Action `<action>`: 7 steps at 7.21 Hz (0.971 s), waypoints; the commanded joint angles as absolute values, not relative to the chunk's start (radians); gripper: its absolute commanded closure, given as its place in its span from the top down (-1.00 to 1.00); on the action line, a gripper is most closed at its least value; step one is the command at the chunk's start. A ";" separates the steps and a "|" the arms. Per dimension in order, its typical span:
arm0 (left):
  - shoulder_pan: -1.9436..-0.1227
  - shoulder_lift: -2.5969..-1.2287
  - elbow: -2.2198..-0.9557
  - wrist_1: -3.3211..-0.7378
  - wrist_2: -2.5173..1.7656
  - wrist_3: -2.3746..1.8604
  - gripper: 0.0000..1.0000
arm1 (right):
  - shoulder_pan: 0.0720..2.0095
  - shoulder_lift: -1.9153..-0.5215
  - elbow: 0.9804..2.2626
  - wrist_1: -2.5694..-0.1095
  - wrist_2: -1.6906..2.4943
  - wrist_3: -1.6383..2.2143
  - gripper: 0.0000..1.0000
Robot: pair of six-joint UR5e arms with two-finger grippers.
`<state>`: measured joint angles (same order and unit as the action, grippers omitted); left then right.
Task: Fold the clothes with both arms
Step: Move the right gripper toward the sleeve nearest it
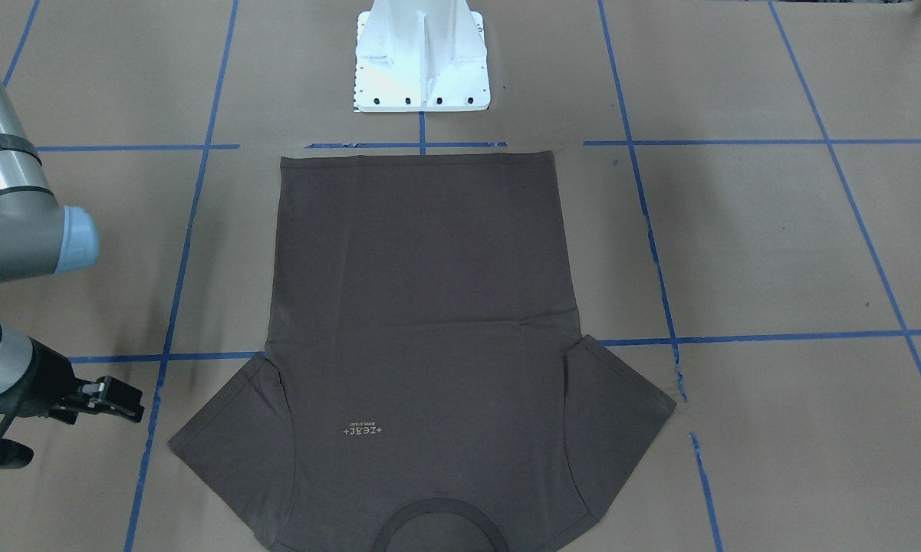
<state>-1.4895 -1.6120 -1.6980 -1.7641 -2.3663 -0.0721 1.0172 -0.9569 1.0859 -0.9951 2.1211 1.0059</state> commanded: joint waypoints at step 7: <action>-1.489 -1.606 -1.695 -1.773 -2.368 -0.067 1.00 | 0.969 -0.861 0.937 -0.989 2.049 1.031 0.25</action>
<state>-1.4895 -1.6073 -1.6938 -1.7718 -2.3684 -0.0675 0.9710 -0.8669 0.9530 -0.9898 2.0504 1.0312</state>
